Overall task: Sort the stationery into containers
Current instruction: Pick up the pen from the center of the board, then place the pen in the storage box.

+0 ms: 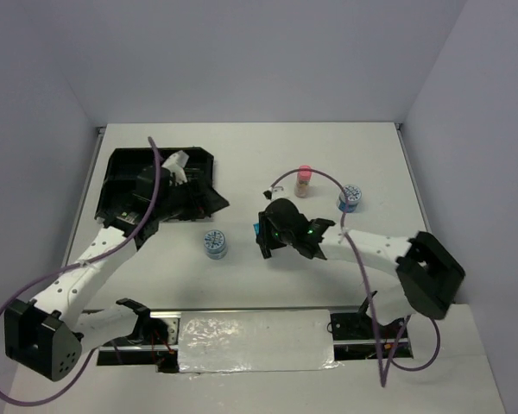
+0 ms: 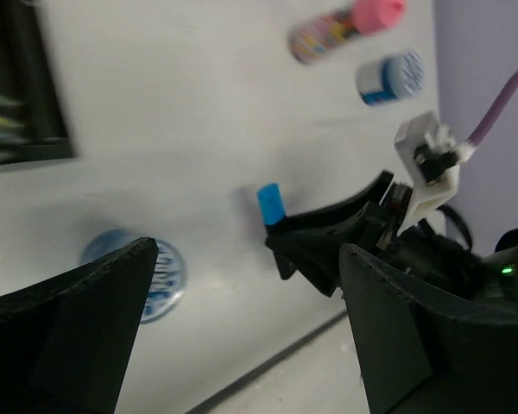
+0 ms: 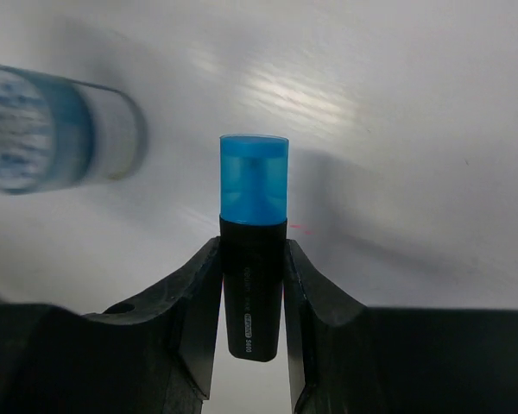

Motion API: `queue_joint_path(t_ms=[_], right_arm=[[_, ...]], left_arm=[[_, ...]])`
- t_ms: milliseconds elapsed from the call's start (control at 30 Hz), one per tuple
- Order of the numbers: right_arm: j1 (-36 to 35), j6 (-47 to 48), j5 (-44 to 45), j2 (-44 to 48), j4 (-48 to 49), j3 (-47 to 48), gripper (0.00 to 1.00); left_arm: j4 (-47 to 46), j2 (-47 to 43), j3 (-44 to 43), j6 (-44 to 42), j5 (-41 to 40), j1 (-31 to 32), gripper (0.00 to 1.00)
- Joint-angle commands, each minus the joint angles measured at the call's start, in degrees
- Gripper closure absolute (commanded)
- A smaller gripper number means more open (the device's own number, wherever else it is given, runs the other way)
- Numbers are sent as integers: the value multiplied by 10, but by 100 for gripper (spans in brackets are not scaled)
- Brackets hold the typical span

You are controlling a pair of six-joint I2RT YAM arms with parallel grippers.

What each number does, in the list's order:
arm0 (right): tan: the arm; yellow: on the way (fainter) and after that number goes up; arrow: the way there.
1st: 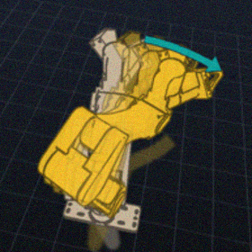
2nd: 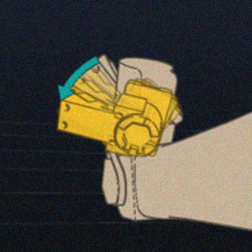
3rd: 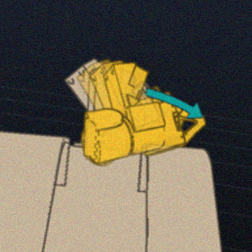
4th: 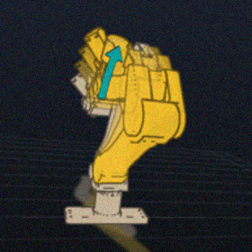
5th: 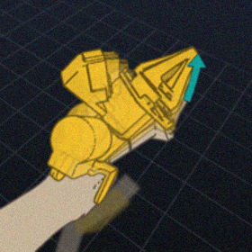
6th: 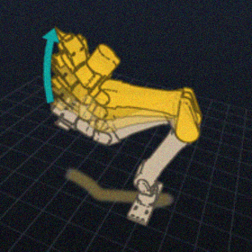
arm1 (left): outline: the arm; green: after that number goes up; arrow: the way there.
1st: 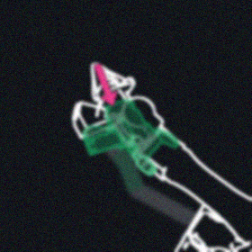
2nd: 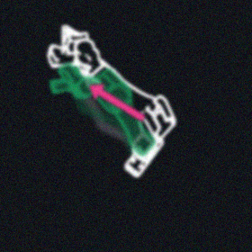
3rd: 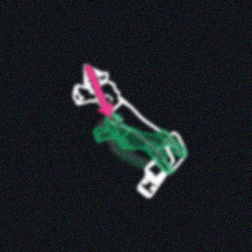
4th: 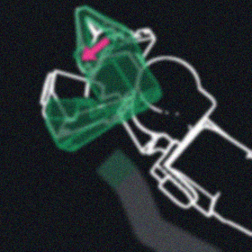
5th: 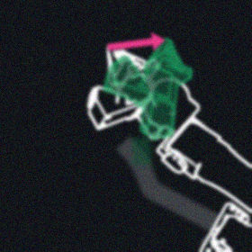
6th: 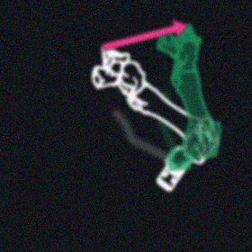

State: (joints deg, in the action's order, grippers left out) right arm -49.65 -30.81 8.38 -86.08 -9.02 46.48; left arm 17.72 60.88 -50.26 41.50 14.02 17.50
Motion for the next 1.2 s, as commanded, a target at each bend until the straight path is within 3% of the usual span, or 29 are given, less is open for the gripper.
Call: queue_joint_path(t_ms=[0,167,333,433,467,533,567,600,633,667,700,733,767,1000,1100,1167], right_arm=[[-12,2,-29,101,104,-4,100],[-21,3,-40,205,115,-16,100],[-28,4,-37,259,110,-7,100],[-33,10,-43,268,102,5,100],[-33,14,-43,269,103,6,100],[-33,13,-44,267,99,9,100],[-33,16,-45,266,98,9,100],[-33,16,-46,263,98,9,100],[-33,15,-42,260,100,8,96],[-33,14,-38,260,101,7,84],[-33,10,-30,261,95,6,62],[-33,3,-14,265,90,5,17],[-31,-9,22,270,77,-1,1],[-1,-29,89,320,-4,-24,0],[2,-19,82,333,-11,-34,0],[1,-13,77,337,-12,-43,0]], left_arm=[[-108,21,-25,51,42,63,1],[-146,52,-44,93,30,137,1],[-164,80,-55,115,10,185,13],[-172,96,-60,121,13,198,28],[-172,99,-62,123,9,200,42],[-172,104,-67,121,2,200,59],[-173,107,-70,119,0,201,77],[-167,111,-81,112,-2,200,87],[-160,114,-88,109,-10,200,100],[-151,118,-102,105,-17,200,100],[-132,119,-108,98,-25,199,100],[-117,122,-116,92,-55,196,100],[-99,128,-135,86,-71,191,100],[-51,179,-190,82,-136,-17,100],[-99,201,-173,146,-168,-97,98],[-188,223,-142,200,-169,-136,96]])
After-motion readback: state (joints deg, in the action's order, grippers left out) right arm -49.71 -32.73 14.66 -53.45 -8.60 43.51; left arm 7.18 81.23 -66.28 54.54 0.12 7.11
